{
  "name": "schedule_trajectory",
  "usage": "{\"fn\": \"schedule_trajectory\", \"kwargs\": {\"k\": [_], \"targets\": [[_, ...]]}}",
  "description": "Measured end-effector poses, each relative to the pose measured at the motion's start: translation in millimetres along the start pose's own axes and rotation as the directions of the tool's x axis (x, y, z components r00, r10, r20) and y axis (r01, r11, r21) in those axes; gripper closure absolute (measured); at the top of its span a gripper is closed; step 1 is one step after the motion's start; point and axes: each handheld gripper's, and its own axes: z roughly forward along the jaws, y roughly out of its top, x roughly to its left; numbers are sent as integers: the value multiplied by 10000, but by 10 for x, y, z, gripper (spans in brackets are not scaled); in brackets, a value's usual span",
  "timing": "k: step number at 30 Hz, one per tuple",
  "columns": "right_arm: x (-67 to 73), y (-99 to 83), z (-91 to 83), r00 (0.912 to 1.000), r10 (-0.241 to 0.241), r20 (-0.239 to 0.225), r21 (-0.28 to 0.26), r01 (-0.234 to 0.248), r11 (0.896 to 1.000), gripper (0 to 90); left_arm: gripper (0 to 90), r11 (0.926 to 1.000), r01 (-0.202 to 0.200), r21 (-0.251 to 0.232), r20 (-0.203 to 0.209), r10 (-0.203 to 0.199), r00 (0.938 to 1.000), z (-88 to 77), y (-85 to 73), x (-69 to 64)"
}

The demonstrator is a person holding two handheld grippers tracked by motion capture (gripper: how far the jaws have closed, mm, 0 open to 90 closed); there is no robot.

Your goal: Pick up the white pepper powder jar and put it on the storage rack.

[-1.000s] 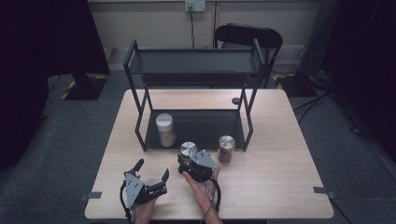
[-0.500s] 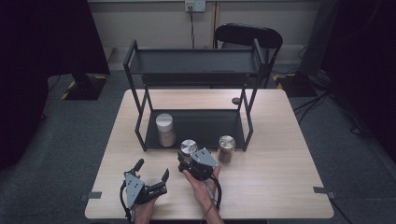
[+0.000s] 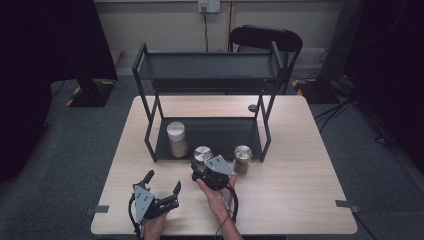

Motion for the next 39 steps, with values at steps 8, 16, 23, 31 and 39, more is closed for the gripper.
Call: {"fn": "schedule_trajectory", "kwargs": {"k": [8,16,23,31,39], "targets": [[6,43,14,10000,-12,-40,-29,12,10000,304,17,10000,-2,4,1,2,10000,0,1,0],[4,119,16,9999,-155,-75,-132,154,9998,304,18,10000,1,21,-12,-1,10000,2,4,-2],[-10,194,37,9998,-197,-22,-177,197,9996,305,18,10000,0,19,-5,0,10000,2,3,-1],[-19,249,69,9998,-200,65,-213,202,9996,304,18,10000,-3,10,-26,3,10000,1,2,-5],[-1,284,212,9996,-250,147,-105,251,9996,305,18,10000,-9,3,-7,9,10000,0,0,-1]]}}
